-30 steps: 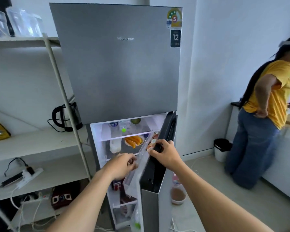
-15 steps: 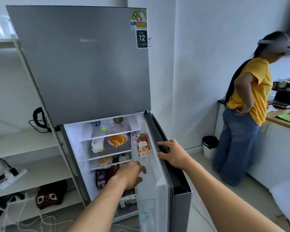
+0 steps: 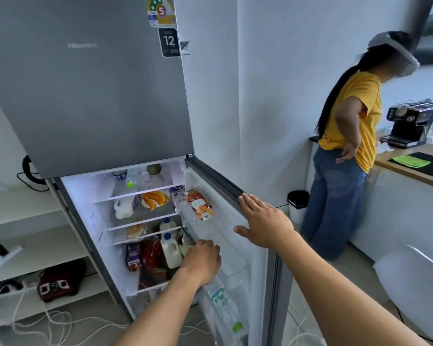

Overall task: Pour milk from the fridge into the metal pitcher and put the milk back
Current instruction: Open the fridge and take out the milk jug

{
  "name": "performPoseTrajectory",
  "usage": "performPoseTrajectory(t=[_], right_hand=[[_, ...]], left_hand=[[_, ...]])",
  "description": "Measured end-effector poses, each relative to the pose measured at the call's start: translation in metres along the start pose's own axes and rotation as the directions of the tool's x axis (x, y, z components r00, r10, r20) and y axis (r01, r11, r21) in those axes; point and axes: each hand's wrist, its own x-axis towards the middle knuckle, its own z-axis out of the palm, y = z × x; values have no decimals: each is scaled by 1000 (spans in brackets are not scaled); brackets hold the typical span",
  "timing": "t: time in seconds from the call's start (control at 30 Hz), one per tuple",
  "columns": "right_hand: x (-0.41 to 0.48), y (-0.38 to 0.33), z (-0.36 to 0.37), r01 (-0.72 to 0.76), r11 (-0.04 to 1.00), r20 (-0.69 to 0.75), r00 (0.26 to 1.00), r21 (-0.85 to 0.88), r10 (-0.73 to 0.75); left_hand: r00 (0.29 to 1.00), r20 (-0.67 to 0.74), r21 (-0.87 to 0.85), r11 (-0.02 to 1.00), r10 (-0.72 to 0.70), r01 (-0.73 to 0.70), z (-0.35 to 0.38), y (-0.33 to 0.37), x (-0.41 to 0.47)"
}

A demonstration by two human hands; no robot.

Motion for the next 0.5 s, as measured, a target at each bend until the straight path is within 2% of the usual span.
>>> performPoseTrajectory(t=[0.23,0.4,0.5], right_hand=[[0,14,1,12,1000,8,1000,-5,-12],[1,16,2,5,1000,-10,1000,-19,-5],[2,12,3,8,1000,-17,1000,-22,-9]], left_hand=[[997,-78,35,999,-14,17,8,18,1],[993,-107,-28,999,-46,43,11,19,6],[982,-177,-63,997,-64,54,19,19,1]])
